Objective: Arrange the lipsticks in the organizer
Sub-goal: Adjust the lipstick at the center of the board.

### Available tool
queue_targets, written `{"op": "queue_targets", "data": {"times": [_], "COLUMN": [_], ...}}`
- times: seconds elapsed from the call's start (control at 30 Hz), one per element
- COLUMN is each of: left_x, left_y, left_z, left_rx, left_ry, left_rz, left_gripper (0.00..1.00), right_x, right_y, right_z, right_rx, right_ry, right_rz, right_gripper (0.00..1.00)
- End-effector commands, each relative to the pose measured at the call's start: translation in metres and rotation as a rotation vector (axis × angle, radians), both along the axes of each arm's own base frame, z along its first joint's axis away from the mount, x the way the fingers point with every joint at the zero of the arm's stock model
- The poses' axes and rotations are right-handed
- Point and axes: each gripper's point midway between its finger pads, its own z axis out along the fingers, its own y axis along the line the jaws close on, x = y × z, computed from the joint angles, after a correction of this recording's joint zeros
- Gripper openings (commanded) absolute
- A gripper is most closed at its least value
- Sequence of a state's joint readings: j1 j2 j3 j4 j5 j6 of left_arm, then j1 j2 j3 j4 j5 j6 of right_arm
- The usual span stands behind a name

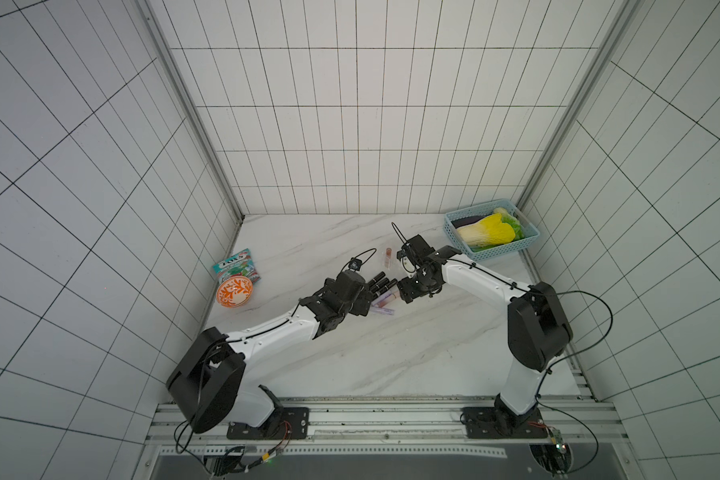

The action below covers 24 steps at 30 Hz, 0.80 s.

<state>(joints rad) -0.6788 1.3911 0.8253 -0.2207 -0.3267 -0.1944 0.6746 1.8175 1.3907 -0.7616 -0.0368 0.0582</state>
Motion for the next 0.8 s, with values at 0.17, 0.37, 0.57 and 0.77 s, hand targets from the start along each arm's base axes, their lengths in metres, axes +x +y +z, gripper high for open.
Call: {"op": "queue_targets", "data": {"times": [0.17,0.37,0.57,0.77], "left_x": [0.077,0.096,0.091,0.095], "left_y": [0.027,0.011,0.001,0.007], "left_z": [-0.005,-0.032,-0.051,-0.067], "left_rx": [-0.184,-0.265,-0.302,-0.261], "left_ry": [0.105,0.208,0.275,0.289], "left_rz": [0.033,-0.025,-0.055,-0.035], "left_gripper": [0.86,0.73,0.71,0.73], "right_x": [-0.005,-0.014,-0.013,-0.015], "right_y": [0.008,-0.002,0.0,0.0], "right_z": [0.009,0.009,0.013,0.019], "right_rx": [0.043,0.031,0.032,0.032], "right_ry": [-0.003,-0.008,-0.012,-0.009], "right_rz": [0.019,0.022,0.037,0.053], "right_gripper": [0.72,0.72,0.72,0.7]}}
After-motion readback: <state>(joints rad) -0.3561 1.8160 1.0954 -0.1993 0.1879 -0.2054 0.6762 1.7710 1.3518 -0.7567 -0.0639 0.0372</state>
